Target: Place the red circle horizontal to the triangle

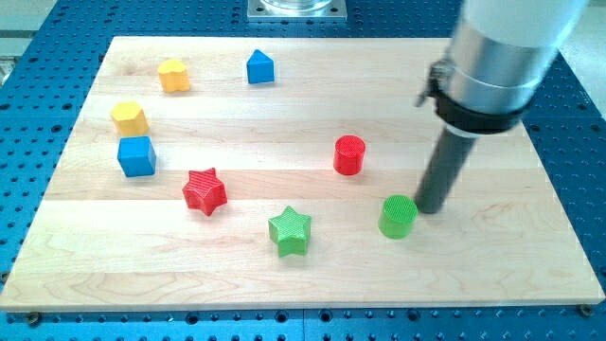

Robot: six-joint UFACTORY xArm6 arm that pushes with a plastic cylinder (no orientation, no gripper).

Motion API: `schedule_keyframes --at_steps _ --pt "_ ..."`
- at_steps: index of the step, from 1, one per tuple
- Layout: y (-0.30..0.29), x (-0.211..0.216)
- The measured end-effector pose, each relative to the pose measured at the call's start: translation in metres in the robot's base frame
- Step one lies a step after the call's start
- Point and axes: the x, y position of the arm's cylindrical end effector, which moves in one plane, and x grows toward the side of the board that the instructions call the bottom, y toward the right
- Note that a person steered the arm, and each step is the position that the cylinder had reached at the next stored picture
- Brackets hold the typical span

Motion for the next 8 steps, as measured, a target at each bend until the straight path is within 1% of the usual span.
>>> schedule_keyframes --at_steps 1,2,3,4,5,6,7,8 --pt "-0.018 -0.01" --pt "-0.043 -0.039" --pt "-0.058 -0.061" --pt "-0.067 -0.092" --pt "-0.077 -0.049" --pt "-0.105 -0.071" --pt "-0.088 -0.141" --pt "-0.088 -0.177"
